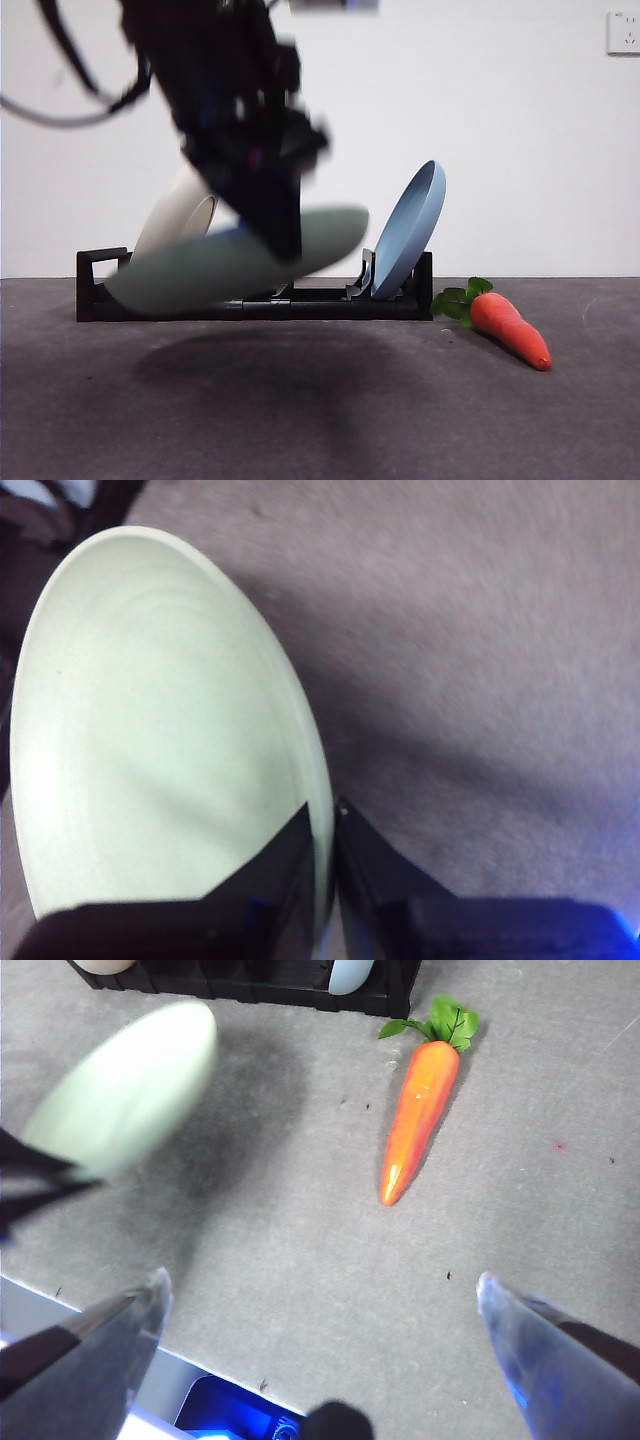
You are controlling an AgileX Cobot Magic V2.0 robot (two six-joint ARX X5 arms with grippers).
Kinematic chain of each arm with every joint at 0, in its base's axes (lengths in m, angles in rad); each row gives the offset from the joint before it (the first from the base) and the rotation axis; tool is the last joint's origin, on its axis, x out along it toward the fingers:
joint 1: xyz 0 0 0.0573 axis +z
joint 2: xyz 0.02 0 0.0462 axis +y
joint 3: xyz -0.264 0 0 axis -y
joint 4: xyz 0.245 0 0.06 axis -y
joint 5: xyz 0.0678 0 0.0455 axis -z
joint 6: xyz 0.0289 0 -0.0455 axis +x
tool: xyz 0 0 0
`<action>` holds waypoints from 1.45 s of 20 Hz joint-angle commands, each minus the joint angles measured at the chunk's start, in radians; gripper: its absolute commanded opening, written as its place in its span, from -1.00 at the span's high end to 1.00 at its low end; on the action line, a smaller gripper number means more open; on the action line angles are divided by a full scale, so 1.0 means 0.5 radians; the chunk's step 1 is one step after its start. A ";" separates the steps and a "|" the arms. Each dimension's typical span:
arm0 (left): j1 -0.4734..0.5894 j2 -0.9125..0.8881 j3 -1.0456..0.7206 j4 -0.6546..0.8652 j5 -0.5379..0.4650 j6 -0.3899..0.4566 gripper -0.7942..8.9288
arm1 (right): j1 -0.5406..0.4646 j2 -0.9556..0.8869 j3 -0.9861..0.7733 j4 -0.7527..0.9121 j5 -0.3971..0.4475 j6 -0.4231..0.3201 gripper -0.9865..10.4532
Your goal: Take the green plate from the plate rack,put the plate on the table,take the carrot from the table,put the carrot in the plate
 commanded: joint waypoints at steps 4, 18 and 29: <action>-0.121 0.185 -0.221 0.401 -0.072 0.293 0.85 | -0.002 0.003 0.005 0.013 -0.003 0.014 -0.27; -0.122 0.450 -0.155 0.305 -0.094 0.146 0.24 | -0.002 0.175 0.005 0.089 -0.002 0.022 -0.27; -0.122 -0.274 0.470 -0.280 -0.040 -0.701 0.25 | 0.101 1.026 0.005 0.960 0.011 0.082 -0.20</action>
